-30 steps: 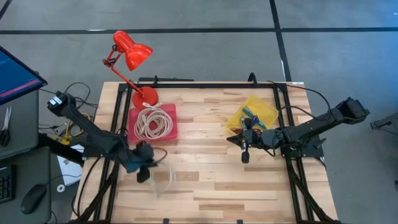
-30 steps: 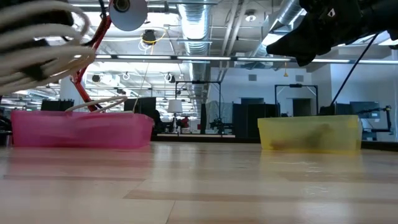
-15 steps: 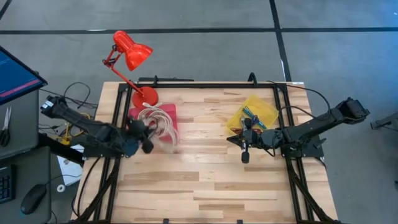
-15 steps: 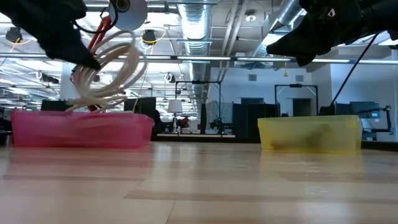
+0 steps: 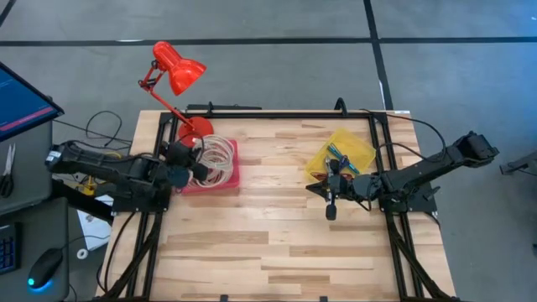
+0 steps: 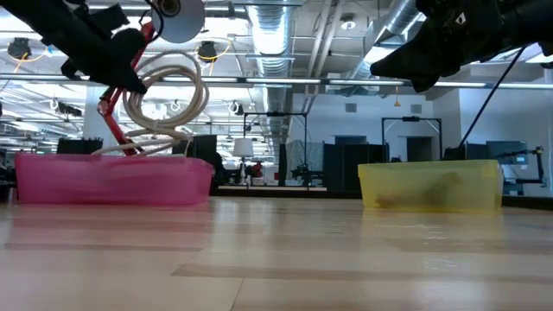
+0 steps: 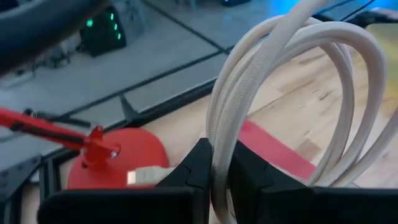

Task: Pick & Place USB Port
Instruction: Put the brown USB cable into the pink bin, then return to Home Position

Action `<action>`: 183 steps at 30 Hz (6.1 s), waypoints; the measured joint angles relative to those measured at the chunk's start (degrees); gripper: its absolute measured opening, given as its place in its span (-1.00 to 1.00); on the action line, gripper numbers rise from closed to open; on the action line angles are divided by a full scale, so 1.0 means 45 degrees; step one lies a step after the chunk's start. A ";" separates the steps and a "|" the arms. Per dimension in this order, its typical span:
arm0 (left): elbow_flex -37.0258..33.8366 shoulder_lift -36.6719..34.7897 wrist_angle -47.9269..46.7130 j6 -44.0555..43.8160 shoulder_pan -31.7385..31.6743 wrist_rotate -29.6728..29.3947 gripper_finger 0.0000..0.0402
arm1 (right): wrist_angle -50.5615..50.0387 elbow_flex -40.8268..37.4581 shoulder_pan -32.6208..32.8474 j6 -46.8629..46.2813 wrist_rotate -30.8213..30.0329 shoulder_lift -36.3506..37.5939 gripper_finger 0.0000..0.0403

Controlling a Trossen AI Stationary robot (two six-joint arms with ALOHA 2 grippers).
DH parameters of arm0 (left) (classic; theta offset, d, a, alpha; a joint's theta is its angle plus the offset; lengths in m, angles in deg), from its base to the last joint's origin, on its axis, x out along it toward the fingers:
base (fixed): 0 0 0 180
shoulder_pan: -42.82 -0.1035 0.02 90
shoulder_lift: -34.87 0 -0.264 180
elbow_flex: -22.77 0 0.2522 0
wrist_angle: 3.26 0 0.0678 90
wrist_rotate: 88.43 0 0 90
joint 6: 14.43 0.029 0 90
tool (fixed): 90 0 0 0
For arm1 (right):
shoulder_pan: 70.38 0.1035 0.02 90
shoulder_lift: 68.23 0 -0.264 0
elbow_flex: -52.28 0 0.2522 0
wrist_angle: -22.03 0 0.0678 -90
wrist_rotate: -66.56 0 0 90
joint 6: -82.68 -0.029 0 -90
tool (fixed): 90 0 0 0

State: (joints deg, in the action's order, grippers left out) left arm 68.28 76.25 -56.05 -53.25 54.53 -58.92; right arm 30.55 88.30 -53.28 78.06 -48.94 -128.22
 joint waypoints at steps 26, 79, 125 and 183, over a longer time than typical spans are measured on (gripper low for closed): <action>-0.1868 -0.0003 0.0025 -0.0924 -0.4139 0.4774 -0.85 | -0.0211 0.0000 -0.0003 0.0000 0.0000 0.0000 -0.96; 0.1215 -0.0026 0.0893 0.3060 -0.3858 1.0393 -0.08 | -0.0235 0.0000 0.0000 -0.0119 0.0000 0.0000 -0.96; 0.1219 0.0073 0.7871 1.0964 -0.0565 1.1320 -0.98 | -0.2022 0.0306 0.1053 0.2807 0.1865 0.5020 -1.00; 0.0850 -0.3247 0.9235 1.1697 -0.3794 1.3303 -0.97 | -0.3491 0.3259 -0.6733 0.2549 0.9666 0.4319 -1.00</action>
State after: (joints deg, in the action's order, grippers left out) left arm 72.11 61.63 -14.49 -0.62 37.45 0.94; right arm 14.84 102.97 -83.57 89.53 -5.44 -108.78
